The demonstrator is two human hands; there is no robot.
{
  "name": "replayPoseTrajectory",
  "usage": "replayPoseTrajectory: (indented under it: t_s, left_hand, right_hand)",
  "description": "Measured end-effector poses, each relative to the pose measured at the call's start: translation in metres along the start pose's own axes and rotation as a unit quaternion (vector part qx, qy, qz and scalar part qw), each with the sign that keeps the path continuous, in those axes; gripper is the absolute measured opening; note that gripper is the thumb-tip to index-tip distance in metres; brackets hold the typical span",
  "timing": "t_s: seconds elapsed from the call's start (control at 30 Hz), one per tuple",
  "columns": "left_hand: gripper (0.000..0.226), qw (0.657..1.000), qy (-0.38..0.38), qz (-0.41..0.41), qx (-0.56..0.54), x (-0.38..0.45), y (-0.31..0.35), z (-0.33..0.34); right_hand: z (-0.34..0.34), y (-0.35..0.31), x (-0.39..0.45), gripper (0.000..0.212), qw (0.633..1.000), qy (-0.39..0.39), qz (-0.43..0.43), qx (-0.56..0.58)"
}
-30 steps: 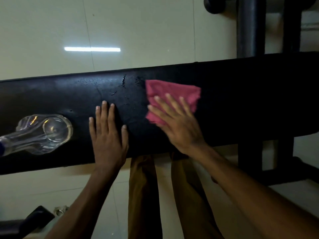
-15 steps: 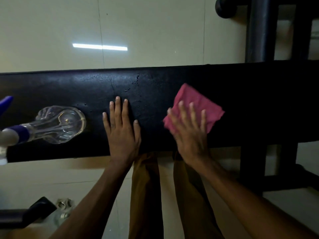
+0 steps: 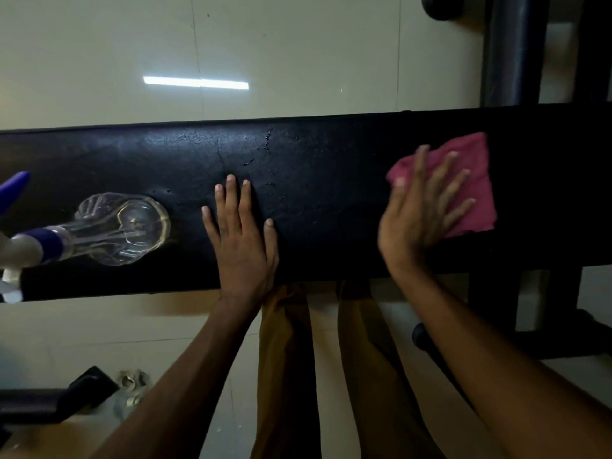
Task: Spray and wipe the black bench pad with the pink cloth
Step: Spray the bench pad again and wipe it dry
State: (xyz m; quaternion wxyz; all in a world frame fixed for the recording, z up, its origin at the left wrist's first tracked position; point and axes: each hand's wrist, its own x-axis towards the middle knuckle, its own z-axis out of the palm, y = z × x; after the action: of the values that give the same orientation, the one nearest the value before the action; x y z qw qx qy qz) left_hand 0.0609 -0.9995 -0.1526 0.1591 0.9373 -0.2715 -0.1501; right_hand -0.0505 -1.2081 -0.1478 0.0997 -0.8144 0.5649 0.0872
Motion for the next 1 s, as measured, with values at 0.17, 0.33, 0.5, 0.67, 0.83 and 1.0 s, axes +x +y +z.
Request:
replayPoseTrajectory:
  t_s: [0.17,0.33,0.5,0.67,0.83,1.0]
  left_hand:
    - [0.065,0.999,-0.023,0.027,0.016,0.000,-0.009,-0.004]
    - [0.060,0.999,-0.013,0.038,-0.029,-0.009,-0.012,-0.013]
    - [0.058,1.000,0.005,0.004,-0.020,-0.031,-0.031,-0.010]
    - [0.059,1.000,-0.001,0.019,0.007,-0.031,-0.043,-0.012]
    - [0.058,1.000,0.023,-0.002,-0.013,-0.037,-0.056,-0.018]
    - [0.058,0.999,0.016,-0.006,-0.034,-0.039,-0.061,-0.022]
  right_hand:
    - [0.018,-0.027,-0.075,0.062,0.888,-0.107,-0.439,-0.085]
    - [-0.001,0.014,-0.056,0.078,0.884,-0.122,-0.451,-0.023]
    - [0.004,-0.001,-0.036,0.093,0.859,-0.125,-0.485,-0.106]
    - [0.002,-0.060,-0.003,0.095,0.858,-0.116,-0.486,-0.119]
    - [0.011,-0.136,0.003,0.078,0.916,-0.090,-0.380,-0.088]
    - [0.016,-0.114,-0.026,0.076,0.845,-0.105,-0.510,-0.123]
